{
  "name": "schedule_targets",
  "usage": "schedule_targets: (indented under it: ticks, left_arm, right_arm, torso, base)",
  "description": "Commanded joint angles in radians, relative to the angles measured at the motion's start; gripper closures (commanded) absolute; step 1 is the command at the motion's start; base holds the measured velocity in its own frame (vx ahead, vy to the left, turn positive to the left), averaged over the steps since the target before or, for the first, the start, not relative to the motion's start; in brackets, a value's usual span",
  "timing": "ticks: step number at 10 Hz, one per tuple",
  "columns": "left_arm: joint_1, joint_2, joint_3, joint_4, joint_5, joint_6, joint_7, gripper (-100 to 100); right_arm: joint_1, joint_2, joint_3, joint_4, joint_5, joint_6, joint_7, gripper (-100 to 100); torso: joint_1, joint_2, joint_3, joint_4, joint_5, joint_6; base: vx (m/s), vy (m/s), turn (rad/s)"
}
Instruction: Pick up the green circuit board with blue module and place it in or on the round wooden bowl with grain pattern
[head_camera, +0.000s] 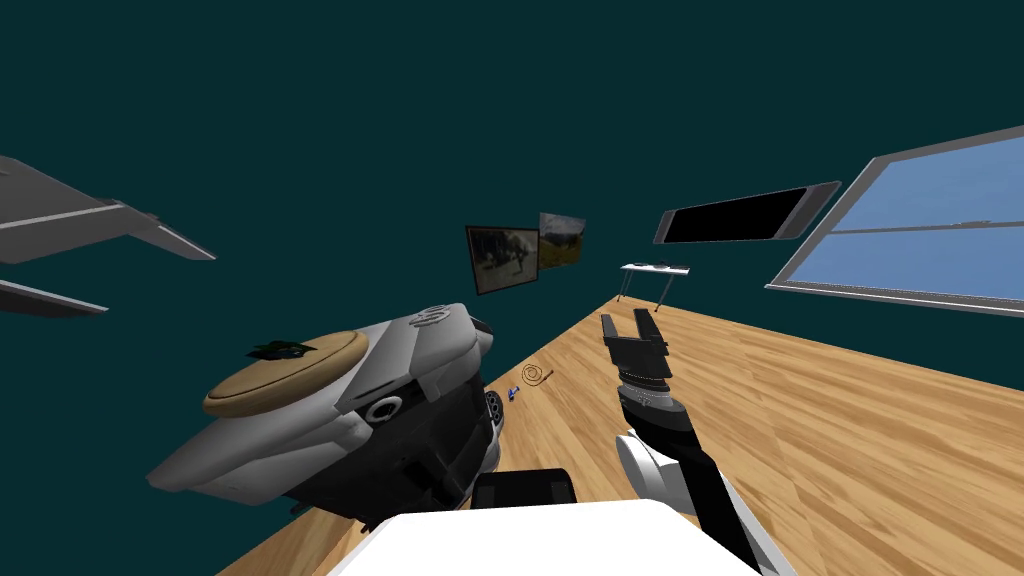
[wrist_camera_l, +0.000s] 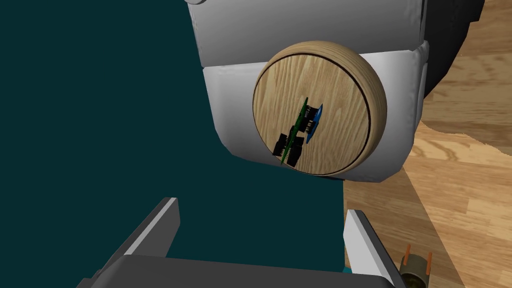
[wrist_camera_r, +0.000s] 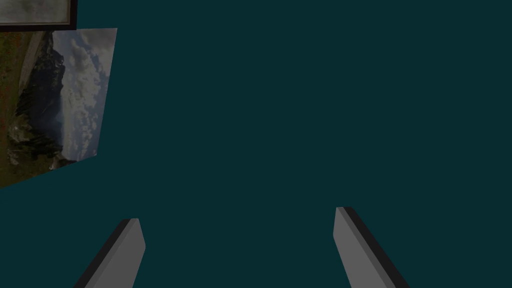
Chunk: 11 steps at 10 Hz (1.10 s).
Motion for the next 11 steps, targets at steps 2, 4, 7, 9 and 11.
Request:
schedule_targets:
  ticks: [2,4,7,9,11]
  left_arm:
    - [0.039,0.077,0.0,0.031,0.059,-0.011,-0.003,-100]
    - [0.066,0.139,-0.005,0.056,0.11,-0.018,-0.003,-100]
    - [0.085,0.184,-0.006,0.074,0.147,-0.019,-0.004,-100]
    - [0.086,0.187,-0.006,0.075,0.15,-0.02,-0.003,0]
    - [0.086,0.187,-0.006,0.075,0.15,-0.02,-0.003,0]
  right_arm:
    - [0.0,0.0,0.0,0.0,0.0,0.0,0.0,0]
    - [0.0,0.0,0.0,0.0,0.0,0.0,0.0,0]
    - [0.0,0.0,0.0,0.0,0.0,0.0,0.0,0]
    - [0.0,0.0,0.0,0.0,0.0,0.0,0.0,0]
    - [0.0,0.0,0.0,0.0,0.0,0.0,0.0,0]
  torso:
    - [-0.001,0.0,0.0,0.0,0.0,0.0]
    - [0.0,0.001,0.0,0.0,0.0,0.0]
    - [0.001,0.001,0.0,0.0,0.0,0.0]
    - [-0.001,-0.001,-0.001,0.0,0.0,0.0]
    - [-0.001,-0.002,-0.001,-0.001,0.0,0.0]
  base:
    - [-0.022,0.026,-0.078]
    - [-0.034,0.042,-0.124]
    - [-0.035,0.042,-0.114]
    - [0.0,0.0,0.0]
    - [0.0,0.0,0.0]
